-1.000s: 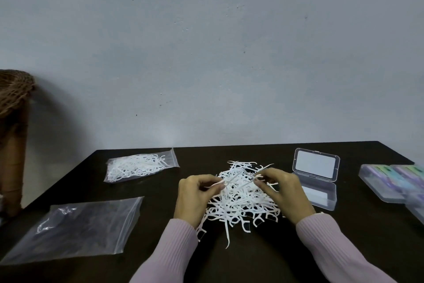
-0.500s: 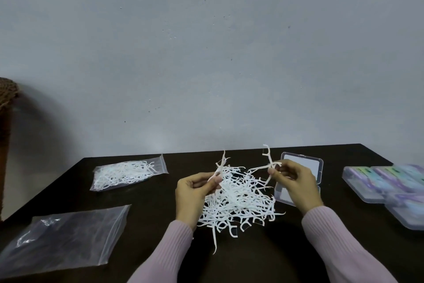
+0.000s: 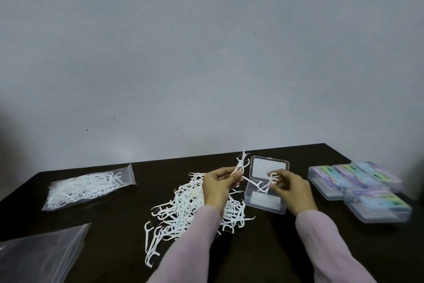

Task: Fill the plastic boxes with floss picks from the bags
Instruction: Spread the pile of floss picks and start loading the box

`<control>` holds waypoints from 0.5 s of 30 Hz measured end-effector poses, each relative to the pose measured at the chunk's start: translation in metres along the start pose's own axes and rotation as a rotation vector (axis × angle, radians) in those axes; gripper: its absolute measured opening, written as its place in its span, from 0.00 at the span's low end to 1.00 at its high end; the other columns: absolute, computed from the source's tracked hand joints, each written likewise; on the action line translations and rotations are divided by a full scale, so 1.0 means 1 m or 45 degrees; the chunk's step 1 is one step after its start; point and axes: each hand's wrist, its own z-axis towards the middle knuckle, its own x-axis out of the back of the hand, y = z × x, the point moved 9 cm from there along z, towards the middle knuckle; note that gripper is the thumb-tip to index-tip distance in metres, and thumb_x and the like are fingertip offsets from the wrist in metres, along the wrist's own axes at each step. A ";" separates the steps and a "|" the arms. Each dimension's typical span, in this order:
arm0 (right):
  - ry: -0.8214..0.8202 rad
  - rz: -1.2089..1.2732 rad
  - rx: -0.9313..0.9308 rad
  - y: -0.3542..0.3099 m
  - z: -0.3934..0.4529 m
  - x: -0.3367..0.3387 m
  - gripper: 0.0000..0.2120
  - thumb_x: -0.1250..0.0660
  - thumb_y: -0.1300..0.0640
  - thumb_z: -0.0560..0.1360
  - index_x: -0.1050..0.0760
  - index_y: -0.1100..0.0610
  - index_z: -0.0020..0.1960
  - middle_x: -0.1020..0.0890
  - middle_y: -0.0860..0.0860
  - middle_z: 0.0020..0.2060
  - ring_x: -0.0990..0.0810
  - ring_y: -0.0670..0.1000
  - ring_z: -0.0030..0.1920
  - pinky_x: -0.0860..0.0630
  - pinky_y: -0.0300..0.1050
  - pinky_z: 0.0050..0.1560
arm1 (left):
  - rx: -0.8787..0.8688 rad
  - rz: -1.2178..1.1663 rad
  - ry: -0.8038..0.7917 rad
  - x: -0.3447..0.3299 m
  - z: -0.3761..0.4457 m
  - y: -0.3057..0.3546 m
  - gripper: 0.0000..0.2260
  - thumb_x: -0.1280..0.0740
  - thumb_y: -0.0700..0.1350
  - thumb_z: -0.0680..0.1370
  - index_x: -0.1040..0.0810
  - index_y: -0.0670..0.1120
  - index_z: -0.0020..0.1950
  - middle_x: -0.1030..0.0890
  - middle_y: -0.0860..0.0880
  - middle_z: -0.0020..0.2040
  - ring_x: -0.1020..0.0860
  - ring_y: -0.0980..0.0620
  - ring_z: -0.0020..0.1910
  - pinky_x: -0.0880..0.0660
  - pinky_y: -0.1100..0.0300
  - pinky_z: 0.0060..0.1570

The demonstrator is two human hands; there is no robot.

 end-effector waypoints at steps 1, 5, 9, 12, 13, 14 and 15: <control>-0.001 -0.025 0.009 0.001 0.001 0.001 0.17 0.33 0.65 0.72 0.25 0.54 0.59 0.21 0.52 0.53 0.25 0.44 0.49 0.27 0.40 0.55 | 0.002 0.024 -0.004 -0.006 0.001 -0.004 0.08 0.28 0.33 0.70 0.18 0.38 0.48 0.16 0.42 0.43 0.17 0.50 0.40 0.21 0.66 0.39; -0.027 -0.078 0.005 0.007 0.004 0.005 0.18 0.33 0.67 0.72 0.24 0.52 0.58 0.21 0.50 0.53 0.25 0.44 0.50 0.27 0.39 0.55 | -0.057 0.214 -0.022 -0.017 0.006 -0.012 0.06 0.27 0.36 0.71 0.17 0.43 0.46 0.15 0.46 0.42 0.17 0.51 0.43 0.21 0.64 0.40; -0.066 -0.099 0.036 0.007 0.004 0.003 0.16 0.35 0.69 0.73 0.23 0.54 0.56 0.22 0.48 0.51 0.24 0.44 0.50 0.28 0.36 0.55 | -0.231 0.551 -0.096 -0.028 0.007 -0.010 0.07 0.27 0.37 0.71 0.15 0.46 0.46 0.15 0.51 0.42 0.18 0.56 0.43 0.22 0.67 0.41; -0.039 -0.084 0.062 0.007 0.005 0.003 0.14 0.35 0.69 0.73 0.22 0.53 0.52 0.21 0.48 0.49 0.23 0.44 0.49 0.27 0.35 0.53 | -0.287 0.716 -0.196 -0.039 0.007 -0.010 0.11 0.29 0.32 0.71 0.16 0.48 0.44 0.16 0.54 0.40 0.19 0.59 0.41 0.23 0.68 0.41; -0.014 -0.079 0.059 0.008 0.005 0.005 0.13 0.35 0.69 0.73 0.22 0.53 0.50 0.21 0.48 0.48 0.23 0.44 0.49 0.27 0.36 0.53 | -0.286 0.744 -0.220 -0.041 0.007 -0.010 0.11 0.29 0.32 0.71 0.16 0.48 0.45 0.16 0.53 0.41 0.18 0.59 0.41 0.22 0.68 0.42; 0.017 -0.076 0.053 0.009 0.006 0.007 0.11 0.35 0.68 0.73 0.23 0.53 0.47 0.21 0.49 0.47 0.23 0.44 0.48 0.26 0.36 0.53 | -0.289 0.768 -0.241 -0.043 0.007 -0.011 0.11 0.29 0.32 0.71 0.16 0.47 0.46 0.16 0.53 0.42 0.18 0.58 0.42 0.22 0.68 0.42; 0.044 -0.075 0.047 0.009 0.006 0.010 0.11 0.35 0.68 0.73 0.24 0.52 0.44 0.21 0.49 0.45 0.23 0.44 0.46 0.26 0.36 0.52 | -0.301 0.788 -0.258 -0.045 0.007 -0.011 0.11 0.29 0.32 0.71 0.16 0.47 0.48 0.16 0.52 0.43 0.19 0.59 0.43 0.22 0.68 0.43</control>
